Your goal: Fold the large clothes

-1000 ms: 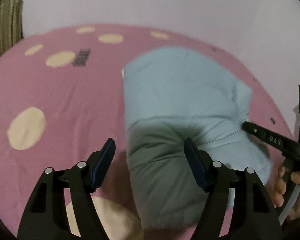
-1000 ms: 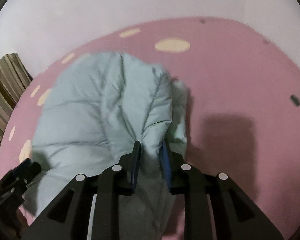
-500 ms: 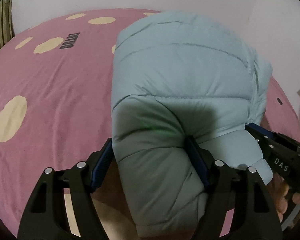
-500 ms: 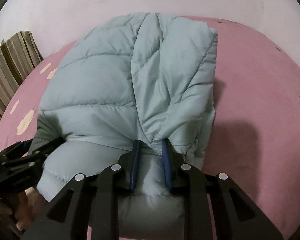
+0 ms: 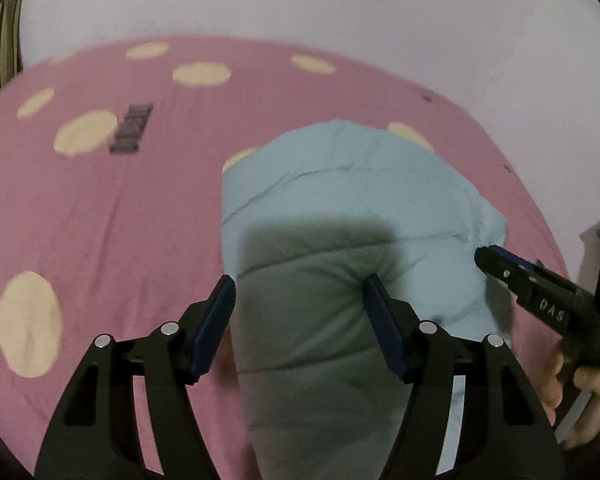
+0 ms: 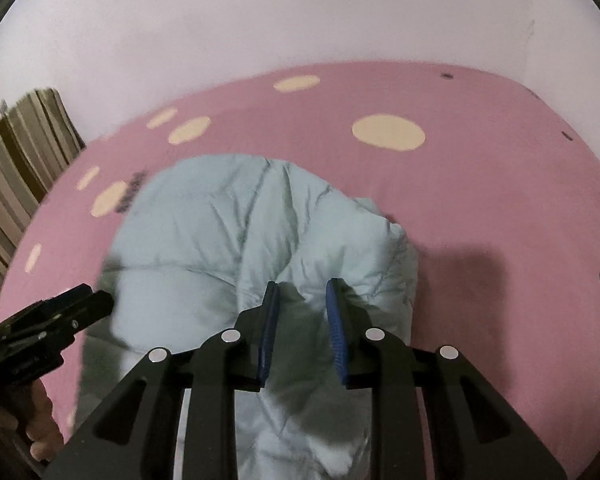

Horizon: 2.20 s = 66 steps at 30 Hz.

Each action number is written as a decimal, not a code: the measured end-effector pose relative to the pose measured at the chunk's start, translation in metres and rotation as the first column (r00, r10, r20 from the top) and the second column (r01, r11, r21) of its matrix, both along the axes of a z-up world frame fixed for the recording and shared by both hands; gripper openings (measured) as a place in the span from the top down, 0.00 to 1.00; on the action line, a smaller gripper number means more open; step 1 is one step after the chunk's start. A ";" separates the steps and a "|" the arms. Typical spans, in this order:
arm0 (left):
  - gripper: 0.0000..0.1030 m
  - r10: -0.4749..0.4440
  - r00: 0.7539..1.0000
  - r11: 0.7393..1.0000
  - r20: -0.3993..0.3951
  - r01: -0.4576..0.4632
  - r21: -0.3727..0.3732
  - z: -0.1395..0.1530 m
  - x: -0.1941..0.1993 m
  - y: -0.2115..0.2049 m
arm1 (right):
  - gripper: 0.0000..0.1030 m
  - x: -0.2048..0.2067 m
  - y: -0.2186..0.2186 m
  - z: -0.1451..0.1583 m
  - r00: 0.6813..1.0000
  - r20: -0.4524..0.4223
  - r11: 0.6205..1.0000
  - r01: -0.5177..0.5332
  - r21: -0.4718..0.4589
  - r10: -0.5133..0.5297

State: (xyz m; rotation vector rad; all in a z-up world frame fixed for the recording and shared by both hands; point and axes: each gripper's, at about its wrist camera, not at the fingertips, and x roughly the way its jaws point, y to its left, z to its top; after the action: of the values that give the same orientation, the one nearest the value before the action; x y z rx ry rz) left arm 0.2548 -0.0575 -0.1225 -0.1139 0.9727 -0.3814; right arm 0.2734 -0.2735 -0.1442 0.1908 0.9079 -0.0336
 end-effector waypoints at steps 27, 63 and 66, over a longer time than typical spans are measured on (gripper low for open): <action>0.30 0.058 0.997 0.998 0.043 -0.060 0.032 0.005 -0.051 0.019 | 0.52 -0.046 0.019 -0.012 0.998 0.039 0.999 0.049 -0.019 -0.049; 0.12 0.080 0.984 0.995 0.157 -0.089 0.048 0.033 -0.113 0.013 | 0.28 -0.111 0.023 0.023 0.988 0.123 0.995 0.095 0.031 -0.098; 0.11 0.084 0.981 0.994 0.174 -0.094 0.050 0.040 -0.121 0.014 | 0.28 -0.118 0.028 0.025 0.987 0.131 0.996 0.088 0.020 -0.090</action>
State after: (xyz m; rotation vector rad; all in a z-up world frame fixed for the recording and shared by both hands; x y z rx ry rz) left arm 0.1333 -0.0435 -0.0824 -0.0702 0.8050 -0.2753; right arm 0.1558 -0.2457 -0.1189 0.2435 0.7677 -0.0967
